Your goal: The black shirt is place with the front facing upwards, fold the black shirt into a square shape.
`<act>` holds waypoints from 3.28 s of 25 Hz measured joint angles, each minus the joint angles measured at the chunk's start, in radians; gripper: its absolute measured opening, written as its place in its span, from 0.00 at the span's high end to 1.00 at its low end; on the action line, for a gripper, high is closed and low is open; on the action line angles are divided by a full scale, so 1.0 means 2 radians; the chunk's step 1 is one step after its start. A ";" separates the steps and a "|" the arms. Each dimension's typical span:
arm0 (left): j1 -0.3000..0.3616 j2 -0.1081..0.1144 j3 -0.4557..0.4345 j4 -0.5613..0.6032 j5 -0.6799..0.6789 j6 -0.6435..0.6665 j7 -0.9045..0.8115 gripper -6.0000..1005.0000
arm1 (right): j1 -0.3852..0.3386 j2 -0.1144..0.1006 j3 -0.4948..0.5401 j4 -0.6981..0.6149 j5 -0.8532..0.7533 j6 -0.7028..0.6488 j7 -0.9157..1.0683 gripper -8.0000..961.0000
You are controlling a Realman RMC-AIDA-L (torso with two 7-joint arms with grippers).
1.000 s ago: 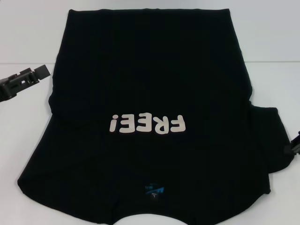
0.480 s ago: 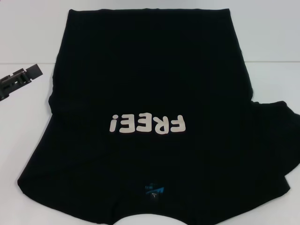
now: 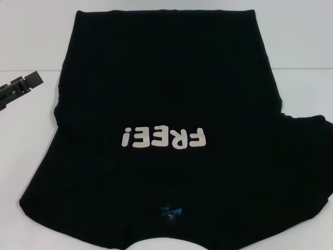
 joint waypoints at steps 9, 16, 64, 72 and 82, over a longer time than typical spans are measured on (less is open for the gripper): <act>0.002 0.001 -0.001 0.000 -0.019 0.005 -0.004 0.05 | 0.006 0.002 -0.011 -0.002 0.124 -0.106 -0.017 0.86; 0.005 0.000 -0.006 0.000 -0.026 0.000 -0.005 0.05 | 0.062 0.021 -0.088 0.048 0.128 -0.057 -0.033 0.84; 0.035 0.028 0.050 0.034 0.247 -0.016 -0.252 0.18 | 0.085 0.010 -0.125 0.041 0.133 -0.047 -0.040 0.08; 0.033 0.024 0.051 0.034 0.263 -0.035 -0.238 0.18 | 0.083 0.010 -0.124 0.040 0.134 -0.050 -0.040 0.08; 0.034 0.022 0.059 0.033 0.265 -0.041 -0.235 0.18 | 0.080 0.011 -0.124 0.041 0.136 -0.051 -0.040 0.08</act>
